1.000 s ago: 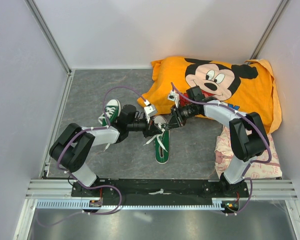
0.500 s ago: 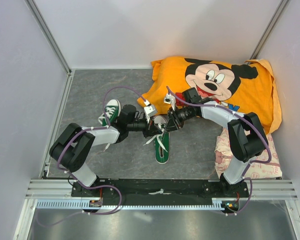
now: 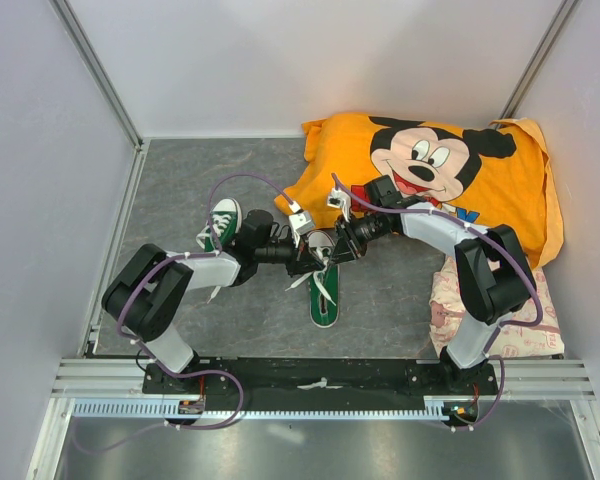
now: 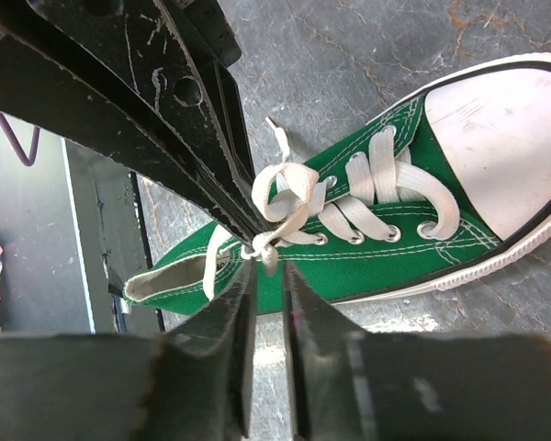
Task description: Tie the shoes
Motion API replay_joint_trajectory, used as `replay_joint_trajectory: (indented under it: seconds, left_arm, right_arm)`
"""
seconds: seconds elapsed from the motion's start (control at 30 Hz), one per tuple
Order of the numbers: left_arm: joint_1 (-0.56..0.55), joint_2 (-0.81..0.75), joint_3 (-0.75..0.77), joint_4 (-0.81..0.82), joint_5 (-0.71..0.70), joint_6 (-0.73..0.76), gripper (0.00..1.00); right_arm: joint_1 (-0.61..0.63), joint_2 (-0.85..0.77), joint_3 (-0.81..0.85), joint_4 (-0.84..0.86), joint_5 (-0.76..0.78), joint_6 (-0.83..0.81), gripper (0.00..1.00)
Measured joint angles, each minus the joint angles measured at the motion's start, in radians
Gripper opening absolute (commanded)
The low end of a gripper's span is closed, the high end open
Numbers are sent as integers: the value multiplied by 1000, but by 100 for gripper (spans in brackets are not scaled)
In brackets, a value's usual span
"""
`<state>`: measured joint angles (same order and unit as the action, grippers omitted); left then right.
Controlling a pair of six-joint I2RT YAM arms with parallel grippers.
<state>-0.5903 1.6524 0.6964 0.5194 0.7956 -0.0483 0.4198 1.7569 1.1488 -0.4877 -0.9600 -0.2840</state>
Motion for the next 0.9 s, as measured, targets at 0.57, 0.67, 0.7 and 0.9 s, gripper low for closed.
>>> replay_joint_trajectory:
  seconds: [0.57, 0.67, 0.7, 0.9]
  left_arm:
    - [0, 4, 6, -11, 10, 2, 26]
    - [3, 4, 6, -17, 10, 4, 34]
    - [6, 3, 6, -21, 10, 6, 36]
    - [26, -69, -19, -73, 7, 28, 48]
  right_arm:
    - [2, 8, 0, 0, -11, -28, 0]
    - [2, 7, 0, 0, -10, -30, 0]
    - [2, 7, 0, 0, -8, -31, 0]
    - [2, -8, 0, 1, 0, -30, 0]
